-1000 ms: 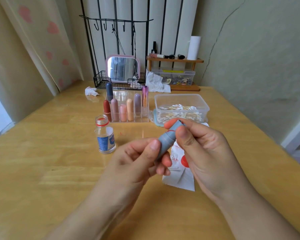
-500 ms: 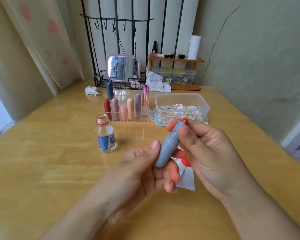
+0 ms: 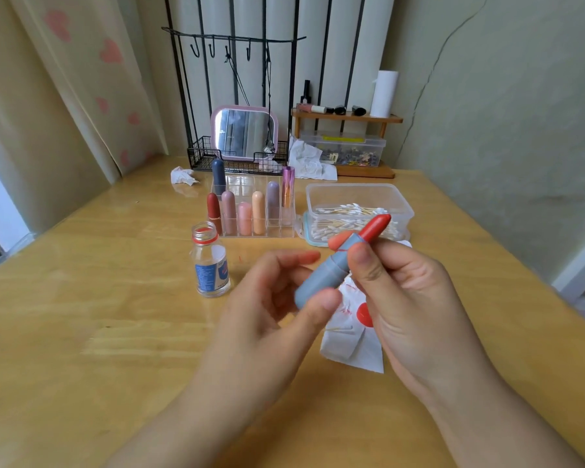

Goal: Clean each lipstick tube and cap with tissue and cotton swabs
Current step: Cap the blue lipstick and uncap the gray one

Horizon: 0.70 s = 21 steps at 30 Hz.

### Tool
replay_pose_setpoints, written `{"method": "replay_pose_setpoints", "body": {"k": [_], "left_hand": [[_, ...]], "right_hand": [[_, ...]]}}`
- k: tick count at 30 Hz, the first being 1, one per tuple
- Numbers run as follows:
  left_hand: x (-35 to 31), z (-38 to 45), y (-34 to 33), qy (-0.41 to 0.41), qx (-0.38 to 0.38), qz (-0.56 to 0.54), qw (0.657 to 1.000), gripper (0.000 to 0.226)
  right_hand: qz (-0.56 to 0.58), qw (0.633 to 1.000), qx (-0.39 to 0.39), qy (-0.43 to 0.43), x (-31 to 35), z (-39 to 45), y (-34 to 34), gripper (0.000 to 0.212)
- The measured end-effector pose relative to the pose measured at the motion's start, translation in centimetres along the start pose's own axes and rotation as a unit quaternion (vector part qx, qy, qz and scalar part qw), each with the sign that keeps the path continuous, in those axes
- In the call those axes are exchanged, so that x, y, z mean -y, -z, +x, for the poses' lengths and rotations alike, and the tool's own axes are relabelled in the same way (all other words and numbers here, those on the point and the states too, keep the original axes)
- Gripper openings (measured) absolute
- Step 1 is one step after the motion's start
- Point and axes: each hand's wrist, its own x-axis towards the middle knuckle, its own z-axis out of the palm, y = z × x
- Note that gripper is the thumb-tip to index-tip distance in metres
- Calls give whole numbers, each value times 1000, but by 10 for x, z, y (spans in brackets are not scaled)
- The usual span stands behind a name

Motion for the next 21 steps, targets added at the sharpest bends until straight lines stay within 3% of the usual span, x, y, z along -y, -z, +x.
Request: {"method": "replay_pose_setpoints", "body": {"k": [2, 4, 8, 12, 16, 19, 21], "left_hand": [[-5, 3, 0, 121, 60, -130, 982, 46], [-11, 5, 0, 177, 115, -200, 957, 51], [-10, 6, 0, 116, 89, -177, 973, 30], [-11, 5, 0, 63, 50, -129, 988, 28], [-12, 5, -1, 118, 64, -200, 971, 26], [-10, 9, 1, 157, 8, -237, 959, 34], [-8, 11, 5, 171, -26, -237, 956, 37]], "right_hand": [[42, 999, 14, -21, -1, 1, 1, 23], [84, 995, 49, -38, -3, 3, 3, 24], [52, 998, 30, -11, -4, 4, 7, 26], [60, 998, 20, -5, -3, 4, 6, 27], [17, 999, 51, -5, -2, 8, 12, 48], [-60, 997, 46, -21, -8, 16, 29, 78], [-192, 980, -31, -46, -15, 24, 46, 64]]}}
